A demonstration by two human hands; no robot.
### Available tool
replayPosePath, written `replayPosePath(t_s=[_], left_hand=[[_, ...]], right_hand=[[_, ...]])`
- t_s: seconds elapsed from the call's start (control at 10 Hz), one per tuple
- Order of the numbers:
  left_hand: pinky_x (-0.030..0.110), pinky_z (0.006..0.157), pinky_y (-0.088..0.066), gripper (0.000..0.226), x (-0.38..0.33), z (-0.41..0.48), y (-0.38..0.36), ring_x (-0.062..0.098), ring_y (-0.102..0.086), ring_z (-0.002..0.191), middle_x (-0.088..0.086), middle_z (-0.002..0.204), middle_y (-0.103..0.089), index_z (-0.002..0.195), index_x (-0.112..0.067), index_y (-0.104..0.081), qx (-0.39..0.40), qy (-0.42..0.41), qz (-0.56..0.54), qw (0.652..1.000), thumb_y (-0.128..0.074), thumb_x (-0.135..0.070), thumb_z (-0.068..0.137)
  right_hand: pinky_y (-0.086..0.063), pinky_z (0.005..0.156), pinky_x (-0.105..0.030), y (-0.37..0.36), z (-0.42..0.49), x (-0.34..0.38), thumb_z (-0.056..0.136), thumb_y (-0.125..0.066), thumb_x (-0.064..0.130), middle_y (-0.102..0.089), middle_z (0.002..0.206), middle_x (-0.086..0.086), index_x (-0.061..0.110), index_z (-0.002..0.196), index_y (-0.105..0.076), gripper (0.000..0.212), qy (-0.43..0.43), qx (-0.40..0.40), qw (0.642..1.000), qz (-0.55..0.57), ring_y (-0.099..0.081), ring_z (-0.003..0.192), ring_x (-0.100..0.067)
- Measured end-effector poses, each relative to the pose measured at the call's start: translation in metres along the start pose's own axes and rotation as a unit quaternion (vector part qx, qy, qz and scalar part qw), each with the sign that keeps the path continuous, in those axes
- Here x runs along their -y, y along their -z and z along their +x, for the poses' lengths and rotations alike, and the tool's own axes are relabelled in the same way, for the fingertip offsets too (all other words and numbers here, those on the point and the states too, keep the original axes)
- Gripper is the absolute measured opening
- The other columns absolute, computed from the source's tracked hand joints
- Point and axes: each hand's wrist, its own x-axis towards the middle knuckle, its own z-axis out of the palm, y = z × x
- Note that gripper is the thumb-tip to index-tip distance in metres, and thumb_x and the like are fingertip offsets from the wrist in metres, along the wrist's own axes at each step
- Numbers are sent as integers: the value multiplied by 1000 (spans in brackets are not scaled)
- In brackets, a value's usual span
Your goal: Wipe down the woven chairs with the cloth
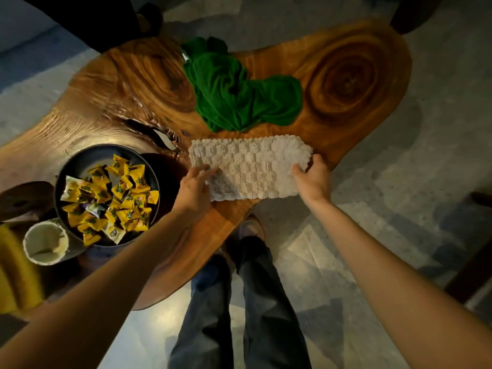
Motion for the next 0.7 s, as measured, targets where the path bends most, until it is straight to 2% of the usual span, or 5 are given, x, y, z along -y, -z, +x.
replayPosePath(t_s=[0.1,0.2,0.4,0.5,0.7], left_hand=[[39,103,-38,57,-1,1,8,32,-41,130,16,144,-40,139,-11,-45,26,7,-64,998,-38,12,88],[37,93,-44,63,-1,3,13,29,-43,130,14,146,-38,145,-13,-35,67,64,-136,986,-33,14,89],[25,84,-41,72,8,5,18,21,-42,132,4,149,-36,146,-15,-30,70,118,-285,949,-27,23,85],[25,87,-41,71,14,5,18,21,-45,129,7,147,-38,146,-13,-30,55,122,-312,941,-27,24,85],[3,76,-43,62,11,-6,26,12,-47,121,8,150,-34,147,-11,-29,7,73,-229,971,-34,12,90]], right_hand=[[-54,80,-40,-4,-26,20,86,-63,22,-68,105,-9,8,118,-56,35,90,-26,996,5,-65,94,-27],[-52,72,-41,-28,-45,42,86,-64,22,-63,91,-3,8,126,-52,44,137,18,990,10,-60,82,-21],[-52,87,-41,-89,-57,70,90,-63,28,-62,117,-11,13,137,-45,52,122,99,987,25,-60,105,-27],[-51,86,-36,-101,-49,71,92,-60,28,-65,111,-8,14,136,-47,47,106,164,980,33,-62,102,-22],[-44,88,-20,-86,-49,61,96,-51,12,-56,128,-7,15,126,-60,31,173,171,970,-24,-57,111,-16]])
